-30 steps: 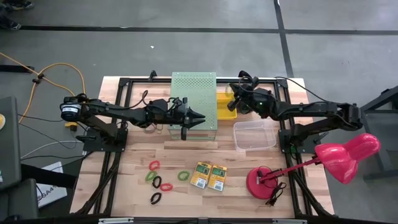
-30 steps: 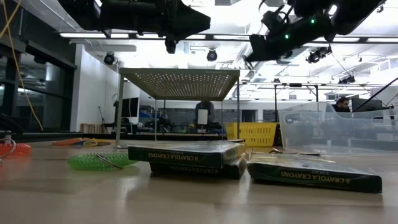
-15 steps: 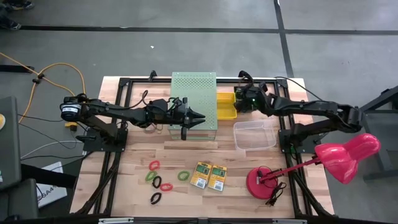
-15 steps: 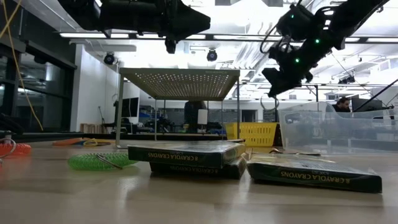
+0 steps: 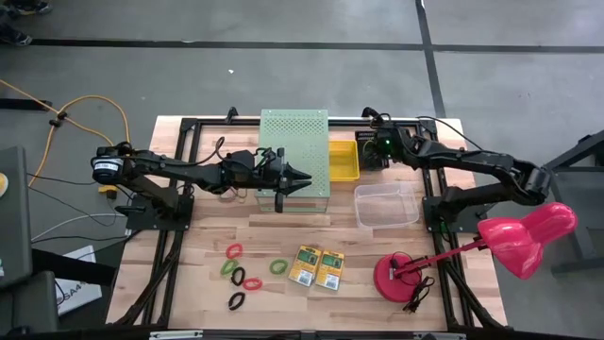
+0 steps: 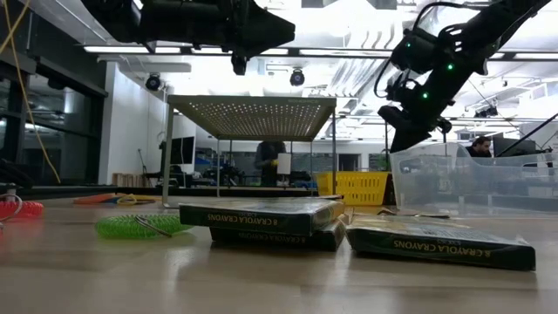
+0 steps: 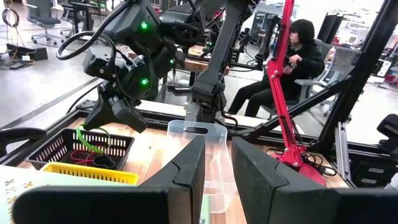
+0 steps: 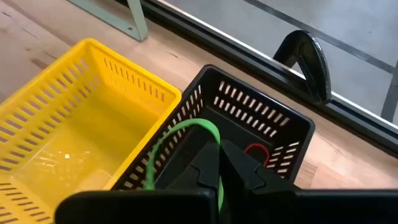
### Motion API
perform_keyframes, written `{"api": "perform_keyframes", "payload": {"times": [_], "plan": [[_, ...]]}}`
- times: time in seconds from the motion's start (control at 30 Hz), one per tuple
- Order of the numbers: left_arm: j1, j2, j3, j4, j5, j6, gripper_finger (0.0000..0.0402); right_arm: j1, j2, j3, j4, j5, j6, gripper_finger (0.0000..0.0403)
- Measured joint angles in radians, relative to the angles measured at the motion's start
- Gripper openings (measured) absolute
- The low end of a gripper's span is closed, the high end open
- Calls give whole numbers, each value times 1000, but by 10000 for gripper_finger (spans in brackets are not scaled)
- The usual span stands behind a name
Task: Pick & Place Office Desk Supplies
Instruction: Put the green rubber band into the black bin, then put the orange rubber band into the black bin
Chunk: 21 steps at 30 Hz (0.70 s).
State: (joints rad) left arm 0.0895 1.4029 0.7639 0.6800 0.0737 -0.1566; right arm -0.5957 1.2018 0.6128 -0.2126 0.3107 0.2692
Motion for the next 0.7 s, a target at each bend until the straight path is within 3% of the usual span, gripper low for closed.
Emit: {"api": "perform_keyframes", "payload": {"times": [0.23,0.7], "plan": [[0,0,0,0,0,0,75,0,0,0,-1,0,-4,6],[0,0,0,0,0,0,75,0,0,0,-1,0,-4,71]]}}
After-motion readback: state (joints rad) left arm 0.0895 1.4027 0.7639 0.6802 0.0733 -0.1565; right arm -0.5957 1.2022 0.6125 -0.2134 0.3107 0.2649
